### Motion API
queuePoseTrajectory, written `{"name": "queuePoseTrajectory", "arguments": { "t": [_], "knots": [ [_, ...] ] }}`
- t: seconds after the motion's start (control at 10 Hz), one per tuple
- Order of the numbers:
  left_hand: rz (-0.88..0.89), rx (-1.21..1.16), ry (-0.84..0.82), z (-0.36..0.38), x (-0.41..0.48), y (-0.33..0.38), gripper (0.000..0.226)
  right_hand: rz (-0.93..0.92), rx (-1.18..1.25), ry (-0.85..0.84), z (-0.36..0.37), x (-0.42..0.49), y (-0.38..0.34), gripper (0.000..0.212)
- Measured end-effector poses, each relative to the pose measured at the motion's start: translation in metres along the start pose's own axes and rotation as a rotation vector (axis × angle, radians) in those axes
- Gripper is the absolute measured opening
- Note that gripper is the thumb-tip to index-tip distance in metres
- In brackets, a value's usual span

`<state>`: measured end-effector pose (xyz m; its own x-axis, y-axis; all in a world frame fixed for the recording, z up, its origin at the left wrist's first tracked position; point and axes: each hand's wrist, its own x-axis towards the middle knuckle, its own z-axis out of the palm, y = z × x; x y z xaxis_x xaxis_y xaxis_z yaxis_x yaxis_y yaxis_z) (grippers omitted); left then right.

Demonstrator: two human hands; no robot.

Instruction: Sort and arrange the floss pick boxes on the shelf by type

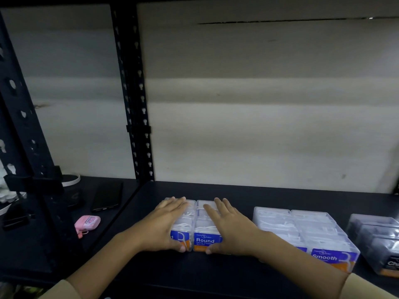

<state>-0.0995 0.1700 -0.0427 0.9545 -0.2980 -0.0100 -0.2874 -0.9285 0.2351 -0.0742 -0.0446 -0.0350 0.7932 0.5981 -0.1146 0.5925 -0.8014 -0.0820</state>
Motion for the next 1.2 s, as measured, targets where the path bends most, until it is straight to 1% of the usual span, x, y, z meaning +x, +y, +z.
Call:
{"name": "queuePoseTrajectory", "arguments": {
  "t": [0.2, 0.4, 0.7, 0.9, 1.0, 1.1, 1.2],
  "knots": [
    [-0.007, 0.009, 0.010, 0.002, 0.000, 0.001, 0.114, -0.009, 0.009, 0.010, 0.001, 0.000, -0.002, 0.100],
    [-0.006, 0.044, 0.011, 0.003, 0.001, 0.000, 0.113, -0.046, -0.087, 0.051, 0.003, 0.003, -0.006, 0.100],
    [-0.013, 0.078, 0.007, 0.004, -0.002, 0.002, 0.110, -0.050, -0.105, 0.060, 0.002, 0.003, -0.008, 0.098],
    [-0.033, 0.173, -0.022, 0.000, -0.005, 0.007, 0.108, -0.038, -0.110, 0.062, 0.003, 0.002, -0.008, 0.097],
    [-0.058, 0.226, -0.049, -0.004, -0.005, 0.009, 0.107, -0.039, -0.088, 0.062, 0.001, 0.000, -0.007, 0.094],
    [-0.082, 0.189, -0.022, -0.010, -0.009, 0.017, 0.105, -0.044, -0.011, 0.095, -0.006, -0.012, -0.006, 0.087],
    [-0.060, 0.143, 0.040, -0.014, -0.014, 0.031, 0.106, -0.067, 0.043, 0.212, -0.012, -0.028, 0.000, 0.073]
  ]
}}
